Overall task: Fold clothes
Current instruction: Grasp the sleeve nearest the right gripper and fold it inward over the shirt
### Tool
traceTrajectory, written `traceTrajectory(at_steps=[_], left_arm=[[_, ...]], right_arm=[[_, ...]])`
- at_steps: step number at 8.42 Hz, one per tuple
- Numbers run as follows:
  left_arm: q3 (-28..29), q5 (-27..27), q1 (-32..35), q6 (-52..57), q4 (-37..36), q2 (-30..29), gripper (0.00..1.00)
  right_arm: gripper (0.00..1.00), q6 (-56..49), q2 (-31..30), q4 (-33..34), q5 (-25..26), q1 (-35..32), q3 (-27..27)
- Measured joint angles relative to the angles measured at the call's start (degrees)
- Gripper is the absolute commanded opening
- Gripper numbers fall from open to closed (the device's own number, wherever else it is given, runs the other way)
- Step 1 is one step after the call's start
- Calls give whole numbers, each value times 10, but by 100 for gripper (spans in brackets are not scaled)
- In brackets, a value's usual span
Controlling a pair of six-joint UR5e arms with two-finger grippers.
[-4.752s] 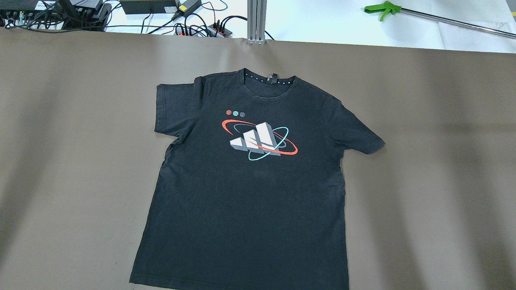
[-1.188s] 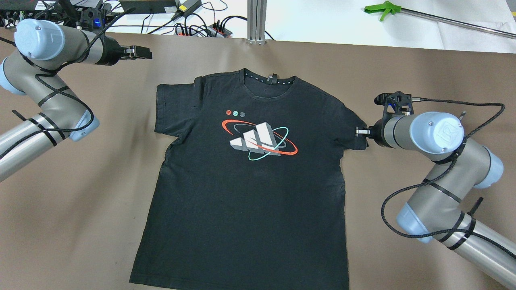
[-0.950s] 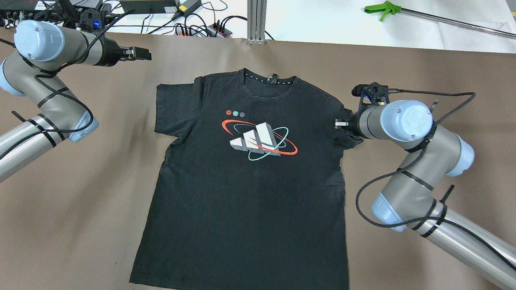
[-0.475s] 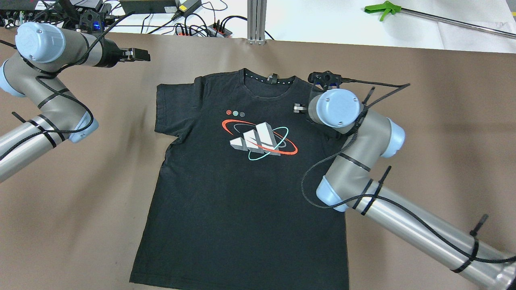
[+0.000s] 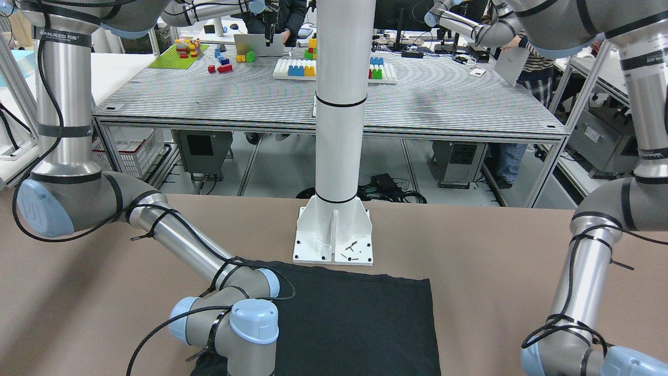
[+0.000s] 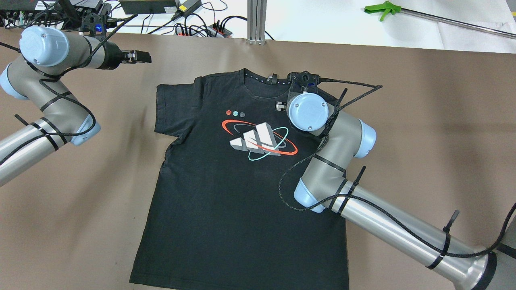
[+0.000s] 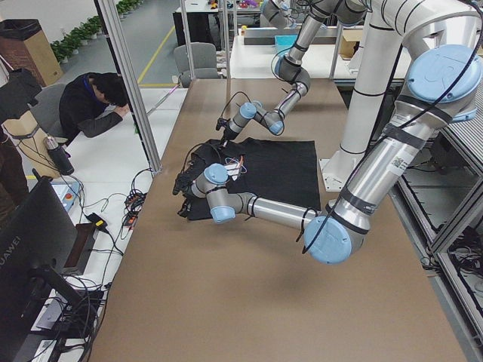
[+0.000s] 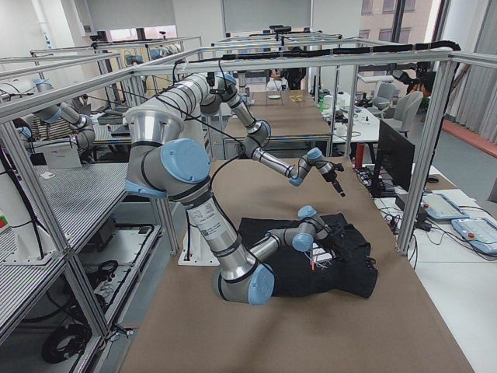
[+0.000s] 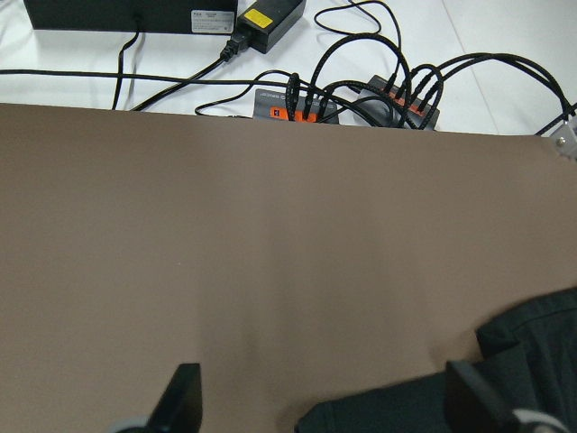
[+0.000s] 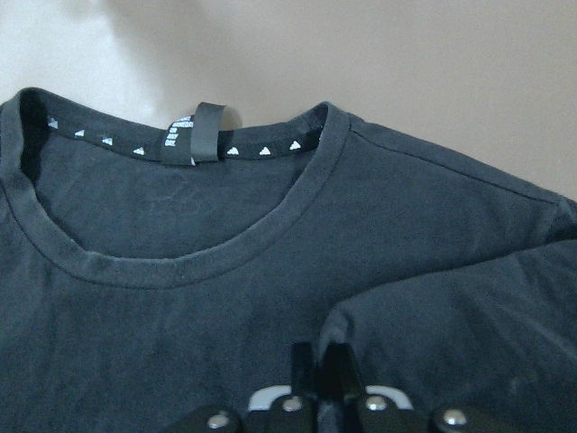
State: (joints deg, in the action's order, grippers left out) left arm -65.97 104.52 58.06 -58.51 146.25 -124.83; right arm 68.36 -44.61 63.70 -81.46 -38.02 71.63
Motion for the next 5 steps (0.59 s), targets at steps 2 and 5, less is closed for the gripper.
traceTrajectory(at_steps=[2, 5], left_arm=[[0, -2, -3, -1, 1, -1, 95], [-3, 0, -7, 3, 2, -1, 95]], right_arm=[[94, 0, -10, -10, 5, 5, 3], [94, -7, -38, -17, -53, -23, 58]])
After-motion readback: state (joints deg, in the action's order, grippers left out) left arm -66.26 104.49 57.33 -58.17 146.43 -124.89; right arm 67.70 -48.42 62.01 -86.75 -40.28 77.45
